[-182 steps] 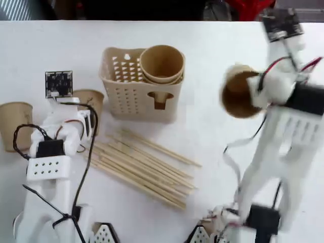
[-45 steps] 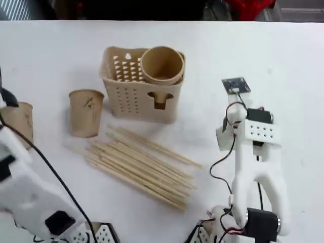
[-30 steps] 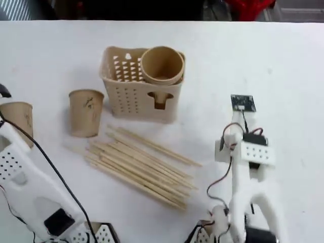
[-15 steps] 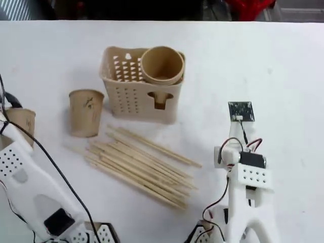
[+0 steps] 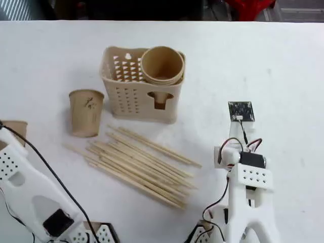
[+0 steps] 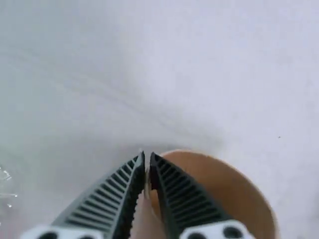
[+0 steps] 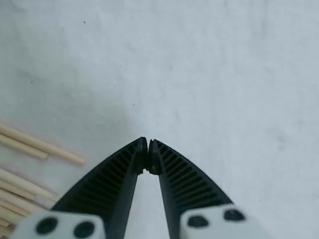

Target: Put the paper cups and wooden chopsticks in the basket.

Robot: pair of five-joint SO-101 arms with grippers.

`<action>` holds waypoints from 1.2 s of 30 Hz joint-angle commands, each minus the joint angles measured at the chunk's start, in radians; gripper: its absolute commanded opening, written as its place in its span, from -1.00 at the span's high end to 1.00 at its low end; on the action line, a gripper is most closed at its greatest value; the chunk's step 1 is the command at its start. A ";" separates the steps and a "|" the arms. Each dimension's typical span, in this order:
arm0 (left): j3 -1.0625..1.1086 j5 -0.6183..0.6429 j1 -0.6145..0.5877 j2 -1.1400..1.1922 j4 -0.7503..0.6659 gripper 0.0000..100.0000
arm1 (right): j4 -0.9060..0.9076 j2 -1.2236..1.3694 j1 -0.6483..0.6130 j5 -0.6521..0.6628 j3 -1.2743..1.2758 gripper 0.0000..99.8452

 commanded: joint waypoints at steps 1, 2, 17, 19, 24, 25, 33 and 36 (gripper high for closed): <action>-0.041 -0.012 -0.013 -0.143 0.008 0.96 | -0.015 -0.019 0.005 0.011 -0.005 0.96; -0.041 -0.012 -0.013 -0.173 0.008 0.96 | -0.015 -0.019 0.005 0.011 -0.005 0.96; 0.318 0.261 0.185 -1.006 0.008 0.96 | -0.130 -0.027 0.004 0.015 0.072 0.96; 0.408 0.298 0.300 -1.153 0.008 0.96 | -0.139 -0.027 0.004 0.015 0.078 0.96; 0.585 0.402 0.710 -1.426 -0.063 0.96 | -0.134 -0.027 -0.050 0.015 0.083 0.96; 0.608 0.425 0.796 -1.455 -0.098 0.96 | -0.134 -0.027 -0.051 0.015 0.083 0.96; 0.790 0.534 1.173 -1.437 -0.562 0.96 | -0.134 -0.022 -0.056 0.015 0.083 0.96; 0.842 0.559 1.211 -1.385 -0.703 0.96 | -0.134 -0.021 -0.058 0.015 0.084 0.96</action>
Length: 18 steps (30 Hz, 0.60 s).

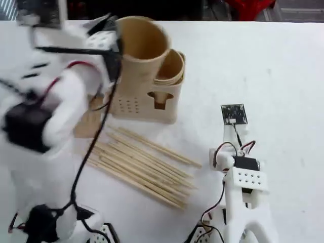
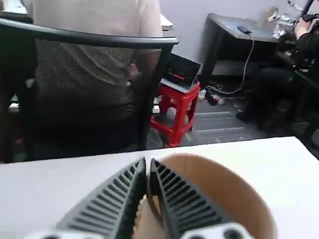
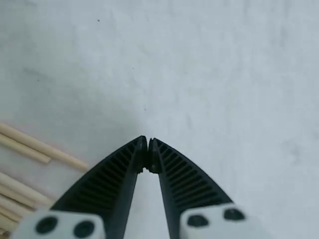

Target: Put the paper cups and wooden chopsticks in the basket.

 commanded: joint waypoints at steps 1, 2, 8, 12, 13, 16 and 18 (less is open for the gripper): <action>0.060 0.041 0.074 0.065 -0.235 0.96 | -0.013 -0.022 -0.013 0.011 0.000 0.96; 0.068 0.038 0.079 0.084 -0.265 0.96 | -0.015 -0.027 -0.013 0.011 0.005 0.96; 0.084 0.038 0.058 0.213 -0.338 0.96 | -0.019 -0.027 -0.013 0.011 0.008 0.96; 0.077 0.040 0.025 0.300 -0.365 0.96 | -0.019 -0.027 -0.013 0.011 0.008 0.96; 0.083 0.040 0.021 0.318 -0.387 0.96 | -0.019 -0.027 -0.013 0.011 0.008 0.96; 0.083 0.040 0.001 0.361 -0.399 0.96 | -0.019 -0.027 -0.013 0.011 0.009 0.96; 0.084 0.040 -0.015 0.374 -0.388 0.95 | -0.019 -0.027 -0.013 0.011 0.009 0.96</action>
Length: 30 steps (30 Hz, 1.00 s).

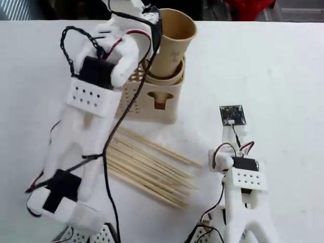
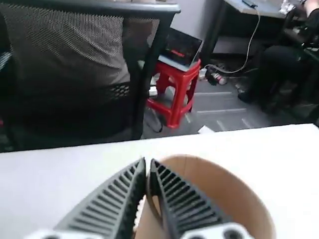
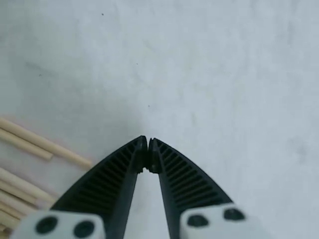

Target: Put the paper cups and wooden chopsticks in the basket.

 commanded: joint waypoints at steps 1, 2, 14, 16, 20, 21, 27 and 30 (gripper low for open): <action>-0.008 0.006 -0.045 0.013 -0.020 0.95 | -0.019 -0.027 -0.002 0.009 -0.003 0.96; -0.006 0.005 -0.053 0.013 -0.017 0.95 | -0.019 -0.027 -0.002 0.009 -0.003 0.96; -0.026 0.005 -0.091 -0.005 0.146 0.56 | -0.021 -0.027 -0.002 0.009 -0.003 0.96; -0.052 0.005 -0.122 -0.019 0.176 0.56 | -0.021 -0.027 -0.002 0.009 -0.003 0.96; -0.075 0.003 -0.208 -0.022 0.218 0.56 | -0.021 -0.027 -0.002 0.009 -0.003 0.96; -0.068 -0.009 -0.240 -0.021 0.216 0.56 | -0.021 -0.027 -0.002 0.009 -0.003 0.96; 0.031 -0.138 -0.421 0.088 0.210 0.56 | -0.021 -0.027 -0.002 0.009 -0.003 0.96; 0.015 -0.144 -0.501 0.193 0.209 0.55 | -0.021 -0.027 -0.002 0.009 -0.003 0.96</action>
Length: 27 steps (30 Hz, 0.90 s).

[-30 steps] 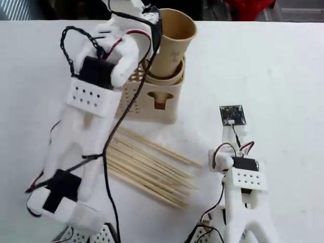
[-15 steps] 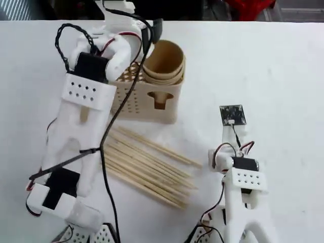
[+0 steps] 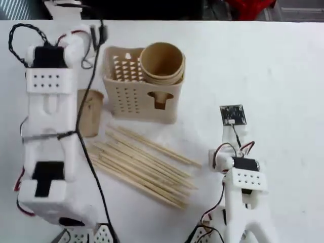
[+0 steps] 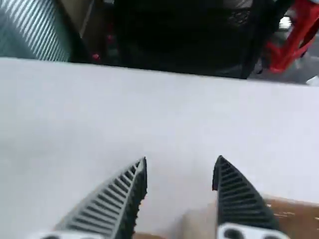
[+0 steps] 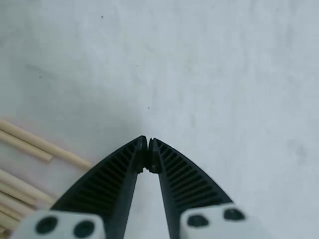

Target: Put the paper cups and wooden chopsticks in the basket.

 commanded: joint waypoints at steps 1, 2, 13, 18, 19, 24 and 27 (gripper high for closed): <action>-0.043 -0.026 -0.125 0.125 -0.006 0.55 | -0.015 -0.027 -0.002 0.009 -0.003 0.96; -0.066 -0.034 -0.143 0.170 -0.011 0.55 | -0.015 -0.027 -0.002 0.009 -0.003 0.96; -0.609 -0.233 -0.147 0.702 0.252 0.56 | -0.015 -0.027 -0.002 0.009 -0.003 0.96; -0.901 -0.325 -0.147 0.881 0.517 0.56 | -0.015 -0.027 -0.002 0.009 -0.003 0.96; -0.956 -0.342 -0.147 0.909 0.563 0.56 | -0.015 -0.027 -0.002 0.009 -0.003 0.96; -1.100 -0.454 -0.156 0.984 0.671 0.56 | -0.013 -0.027 -0.002 0.009 -0.003 0.96; -1.046 -0.508 -0.186 0.984 0.671 0.62 | -0.013 -0.027 -0.002 0.009 -0.003 0.96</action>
